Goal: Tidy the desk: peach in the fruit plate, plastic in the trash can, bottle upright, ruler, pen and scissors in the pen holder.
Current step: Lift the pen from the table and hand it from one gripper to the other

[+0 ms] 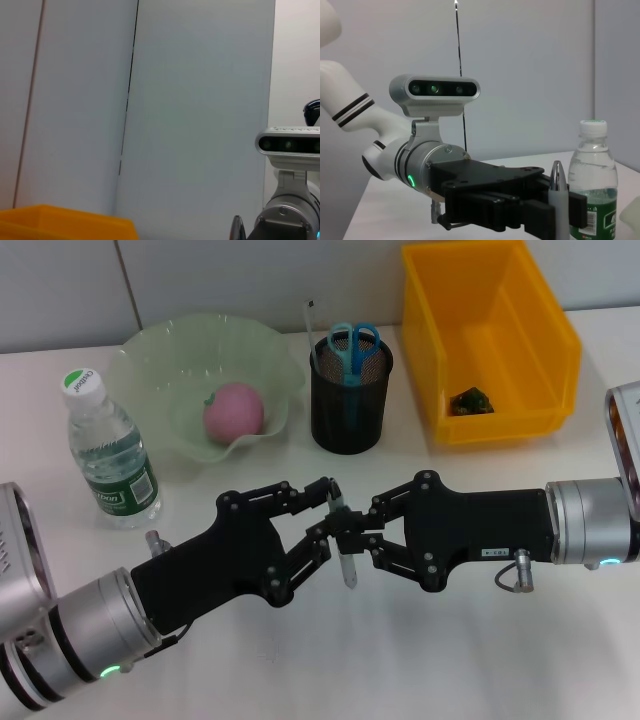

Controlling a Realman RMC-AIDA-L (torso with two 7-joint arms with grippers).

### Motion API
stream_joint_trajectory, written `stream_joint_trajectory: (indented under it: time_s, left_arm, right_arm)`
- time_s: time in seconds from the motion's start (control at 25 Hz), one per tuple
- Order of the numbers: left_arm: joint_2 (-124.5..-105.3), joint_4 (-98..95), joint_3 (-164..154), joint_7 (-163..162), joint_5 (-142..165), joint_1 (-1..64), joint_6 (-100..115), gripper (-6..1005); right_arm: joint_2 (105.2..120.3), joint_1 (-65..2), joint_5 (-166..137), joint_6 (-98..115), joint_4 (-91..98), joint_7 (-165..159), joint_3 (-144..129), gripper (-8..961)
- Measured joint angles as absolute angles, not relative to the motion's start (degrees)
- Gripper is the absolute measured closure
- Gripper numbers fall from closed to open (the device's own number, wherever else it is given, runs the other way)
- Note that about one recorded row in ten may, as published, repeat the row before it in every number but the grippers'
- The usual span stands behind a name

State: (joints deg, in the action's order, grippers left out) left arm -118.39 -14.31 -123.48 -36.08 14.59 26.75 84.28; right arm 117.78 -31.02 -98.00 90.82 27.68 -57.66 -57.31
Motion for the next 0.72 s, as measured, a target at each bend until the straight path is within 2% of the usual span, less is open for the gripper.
stream_joint_trajectory:
  time_s: [0.32, 0.44, 0.72]
  left_arm:
    - [-118.43, -14.29, -123.64, -35.83, 14.62, 26.93, 84.29, 704]
    - [-118.46, -14.26, -123.83, -35.77, 14.59, 27.02, 84.28, 834]
    - [-118.48, -14.23, -123.61, -35.71, 14.62, 27.03, 84.29, 869]
  right_arm:
    - [117.91, -31.03, -97.99, 90.73, 27.68, -57.95, -57.30, 833]
    - [117.94, -31.03, -97.99, 90.74, 27.70, -58.18, -57.31, 833]
    - [117.95, -31.03, -97.99, 90.73, 27.77, -58.48, -57.30, 834]
